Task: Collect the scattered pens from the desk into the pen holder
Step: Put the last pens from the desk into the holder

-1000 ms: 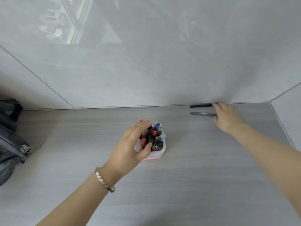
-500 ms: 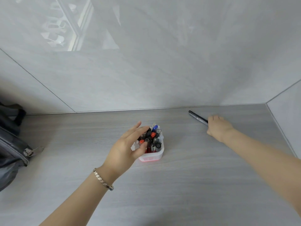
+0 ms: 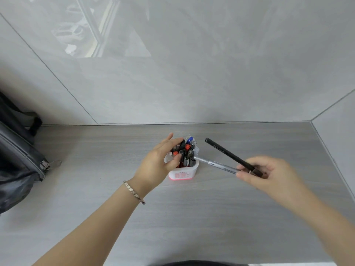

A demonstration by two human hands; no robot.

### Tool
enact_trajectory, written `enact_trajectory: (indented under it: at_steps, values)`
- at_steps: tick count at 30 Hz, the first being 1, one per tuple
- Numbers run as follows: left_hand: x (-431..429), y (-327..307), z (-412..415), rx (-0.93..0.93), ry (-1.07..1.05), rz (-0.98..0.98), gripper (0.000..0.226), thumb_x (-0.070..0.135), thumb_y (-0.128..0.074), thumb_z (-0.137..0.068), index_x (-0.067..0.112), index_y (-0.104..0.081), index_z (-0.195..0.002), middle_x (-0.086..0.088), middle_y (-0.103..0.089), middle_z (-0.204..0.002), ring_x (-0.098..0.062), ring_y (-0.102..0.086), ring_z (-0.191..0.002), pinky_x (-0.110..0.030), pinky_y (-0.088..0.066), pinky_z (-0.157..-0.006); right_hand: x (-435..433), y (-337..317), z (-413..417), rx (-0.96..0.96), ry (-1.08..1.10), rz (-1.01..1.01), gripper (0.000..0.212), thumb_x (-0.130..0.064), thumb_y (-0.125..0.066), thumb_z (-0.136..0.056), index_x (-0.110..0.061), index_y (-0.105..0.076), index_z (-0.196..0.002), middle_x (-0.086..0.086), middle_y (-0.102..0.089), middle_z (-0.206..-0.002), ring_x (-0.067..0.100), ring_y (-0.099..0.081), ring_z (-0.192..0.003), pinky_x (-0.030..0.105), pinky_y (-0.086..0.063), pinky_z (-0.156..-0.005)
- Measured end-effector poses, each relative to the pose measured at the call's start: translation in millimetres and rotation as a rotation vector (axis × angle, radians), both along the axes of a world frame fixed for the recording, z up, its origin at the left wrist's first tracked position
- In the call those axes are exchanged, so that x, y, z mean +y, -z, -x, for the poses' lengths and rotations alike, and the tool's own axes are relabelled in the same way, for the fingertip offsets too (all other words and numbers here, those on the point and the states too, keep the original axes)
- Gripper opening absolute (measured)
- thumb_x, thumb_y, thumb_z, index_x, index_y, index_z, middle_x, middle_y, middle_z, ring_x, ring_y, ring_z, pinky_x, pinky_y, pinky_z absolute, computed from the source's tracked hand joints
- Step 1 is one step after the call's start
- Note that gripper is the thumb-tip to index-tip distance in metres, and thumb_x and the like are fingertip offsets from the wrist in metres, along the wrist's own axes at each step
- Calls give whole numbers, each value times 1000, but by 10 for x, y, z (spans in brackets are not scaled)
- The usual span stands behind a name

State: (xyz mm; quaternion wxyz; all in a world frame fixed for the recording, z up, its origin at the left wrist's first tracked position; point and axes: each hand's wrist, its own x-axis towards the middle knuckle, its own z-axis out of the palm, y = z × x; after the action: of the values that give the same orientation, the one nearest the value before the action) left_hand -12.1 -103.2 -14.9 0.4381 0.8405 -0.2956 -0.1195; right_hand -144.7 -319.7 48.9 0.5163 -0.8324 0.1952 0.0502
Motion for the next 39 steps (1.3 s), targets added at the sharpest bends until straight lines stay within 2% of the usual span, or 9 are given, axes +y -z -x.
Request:
enact_trajectory:
  at_steps: [4,13,19,22,26,30,33,37,39]
  values:
    - [-7,91,10,-41,12,11,42,7,-53,-88,17,-45,-129,13,-37,-132,-5,-19,-135,6,-11,-100,103,-193,-108,-24,-29,238,19,-23,-82,-62,-24,-64,-59,0,-59,-49,3,-44,-45,13,-32,-45]
    - [20,66,-21,-11,20,5,38,11,-52,-89,15,-49,-127,5,-45,-128,-6,-39,-121,-5,-26,-102,408,-490,-572,-13,-245,470,24,-26,-78,-66,-24,-57,-55,-10,-52,-49,-5,-50,-48,5,-39,-49]
    - [21,22,-39,-4,37,36,36,9,-55,-87,15,-53,-123,12,-44,-124,8,-37,-113,8,-20,-92,638,-286,-805,78,-328,579,28,-17,-70,-72,-23,-46,-58,1,-62,-72,25,-61,-76,31,-47,-65]
    - [25,22,-20,7,30,62,36,8,-54,-87,14,-52,-123,11,-46,-122,5,-40,-113,5,-23,-93,836,-30,-904,11,-326,603,34,-18,-62,-81,-20,-33,-64,2,-47,-85,29,-52,-82,32,-37,-65]
    - [45,-33,10,124,70,120,30,11,-51,-87,27,-54,-112,17,-52,-112,7,-47,-106,-6,-34,-92,1047,114,-988,-333,-117,618,27,-31,-47,-90,-8,-44,-78,12,-51,-89,34,-54,-82,28,-26,-62]
    - [66,-53,28,251,67,168,21,9,-47,-79,25,-52,-92,5,-57,-89,2,-54,-83,-14,-44,-74,1194,342,-1023,-333,-204,670,53,-47,-38,-83,3,-54,-88,20,-60,-97,36,-52,-97,35,-30,-85]
    - [116,-14,29,239,67,132,26,12,-56,-74,13,-53,-100,-4,-59,-99,-7,-56,-91,-23,-47,-79,1169,451,-974,-282,-302,622,64,-55,-25,-89,2,-54,-88,20,-59,-108,35,-47,-111,39,-25,-97]
    - [144,-17,57,170,56,105,49,22,-70,-77,48,-46,-110,17,-40,-134,17,-32,-122,2,-23,-98,844,268,-829,-296,-15,208,41,-41,-24,-88,-10,-49,-79,2,-53,-74,22,-50,-77,42,-42,-79]
    - [119,-21,64,164,-22,114,40,24,-68,-78,49,-50,-104,14,-41,-136,24,-30,-118,7,-20,-93,582,189,-678,-226,5,184,30,-33,-30,-93,-21,-47,-71,-6,-44,-60,5,-47,-59,24,-43,-69]
